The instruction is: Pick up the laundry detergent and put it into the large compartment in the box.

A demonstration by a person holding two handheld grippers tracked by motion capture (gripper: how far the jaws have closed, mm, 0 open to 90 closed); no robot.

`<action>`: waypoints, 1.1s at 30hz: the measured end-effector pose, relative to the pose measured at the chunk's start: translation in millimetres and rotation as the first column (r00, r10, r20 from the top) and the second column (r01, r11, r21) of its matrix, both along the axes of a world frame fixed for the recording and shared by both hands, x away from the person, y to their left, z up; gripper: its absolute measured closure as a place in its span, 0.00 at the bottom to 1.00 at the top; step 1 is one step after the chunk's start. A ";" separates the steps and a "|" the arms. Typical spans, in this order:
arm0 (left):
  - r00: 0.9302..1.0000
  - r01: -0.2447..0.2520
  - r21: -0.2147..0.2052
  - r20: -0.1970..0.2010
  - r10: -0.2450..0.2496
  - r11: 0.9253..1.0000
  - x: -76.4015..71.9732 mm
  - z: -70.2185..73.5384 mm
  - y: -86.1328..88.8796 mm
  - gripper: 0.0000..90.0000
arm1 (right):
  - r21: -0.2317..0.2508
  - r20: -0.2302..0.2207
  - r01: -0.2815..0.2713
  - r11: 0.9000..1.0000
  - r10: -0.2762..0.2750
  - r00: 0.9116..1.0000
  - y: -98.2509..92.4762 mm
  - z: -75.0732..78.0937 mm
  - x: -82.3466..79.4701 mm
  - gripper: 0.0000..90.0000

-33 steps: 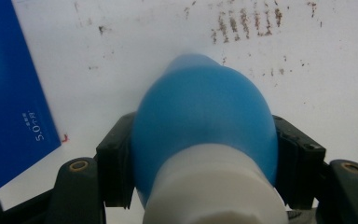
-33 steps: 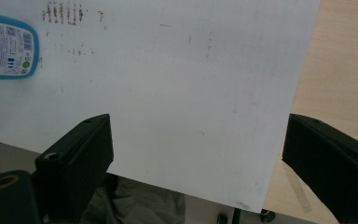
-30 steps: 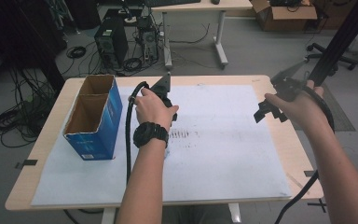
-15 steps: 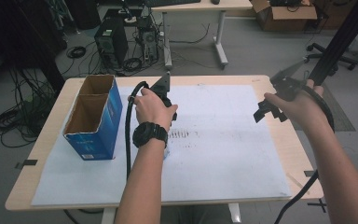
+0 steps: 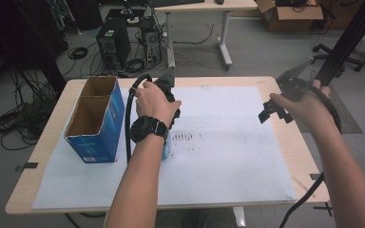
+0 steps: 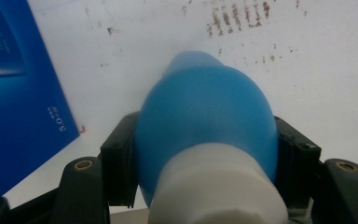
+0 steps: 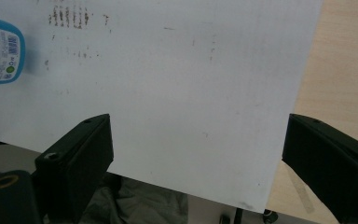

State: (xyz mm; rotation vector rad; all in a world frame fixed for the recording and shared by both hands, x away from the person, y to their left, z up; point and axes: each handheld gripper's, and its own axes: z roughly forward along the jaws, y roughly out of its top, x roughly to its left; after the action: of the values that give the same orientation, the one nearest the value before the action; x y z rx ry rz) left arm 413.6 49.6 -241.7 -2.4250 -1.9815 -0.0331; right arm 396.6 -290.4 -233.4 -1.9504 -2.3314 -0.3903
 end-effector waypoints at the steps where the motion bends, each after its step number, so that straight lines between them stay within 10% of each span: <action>1: 1.000 0.000 -0.005 0.002 0.000 1.000 0.1 5.3 0.8 0.41 | 0.000 0.001 0.000 1.000 0.000 1.000 0.2 0.5 0.0 0.10; 17: 0.999 0.030 0.002 0.025 -0.030 1.000 7.1 76.6 31.5 0.41 | 0.000 -0.002 0.013 1.000 -0.013 1.000 1.3 5.1 8.0 0.10; 33: 0.996 -0.019 0.006 0.087 0.018 1.000 11.9 137.9 101.4 0.41 | -0.005 0.004 0.018 1.000 -0.018 1.000 8.7 14.0 15.5 0.10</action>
State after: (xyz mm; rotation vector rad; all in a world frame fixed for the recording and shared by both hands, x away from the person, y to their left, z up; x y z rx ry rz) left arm 425.5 150.9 -103.8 -2.4412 -2.0348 -0.1482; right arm 412.1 -281.7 -219.3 -1.9760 -2.3209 -0.3902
